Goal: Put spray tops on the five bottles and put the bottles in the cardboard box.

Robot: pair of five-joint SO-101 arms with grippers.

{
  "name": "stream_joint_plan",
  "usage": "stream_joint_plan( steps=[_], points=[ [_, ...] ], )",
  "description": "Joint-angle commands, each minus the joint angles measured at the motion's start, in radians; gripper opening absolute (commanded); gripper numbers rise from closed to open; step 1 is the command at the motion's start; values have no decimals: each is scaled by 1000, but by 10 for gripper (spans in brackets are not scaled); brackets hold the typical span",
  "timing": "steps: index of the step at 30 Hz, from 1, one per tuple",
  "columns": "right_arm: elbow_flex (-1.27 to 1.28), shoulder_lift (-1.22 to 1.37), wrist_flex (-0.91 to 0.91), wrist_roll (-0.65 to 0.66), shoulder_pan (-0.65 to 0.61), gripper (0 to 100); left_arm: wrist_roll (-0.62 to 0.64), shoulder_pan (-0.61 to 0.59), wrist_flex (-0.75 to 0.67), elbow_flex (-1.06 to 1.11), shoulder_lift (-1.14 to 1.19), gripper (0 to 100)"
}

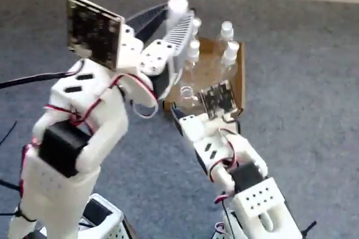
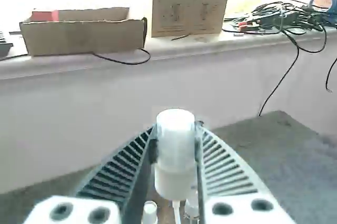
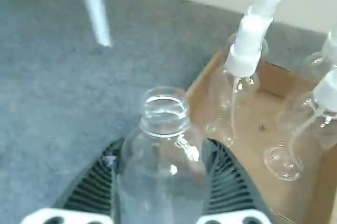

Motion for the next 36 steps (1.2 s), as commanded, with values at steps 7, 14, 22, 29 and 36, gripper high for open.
stream_joint_plan(
  steps=[7,14,22,29,36],
  points=[
    [50,-173,-36,-12,-7,3,11,73,-104,101,-10,4],
    [50,-188,-35,-15,-4,3,11,68,-100,168,-13,4],
    [44,-189,-35,-14,-1,3,8,47,-69,294,-19,4],
    [41,-189,65,-12,-2,3,5,39,49,371,-21,5],
    [41,-191,73,-12,1,3,3,35,133,394,-58,88]
  ],
)
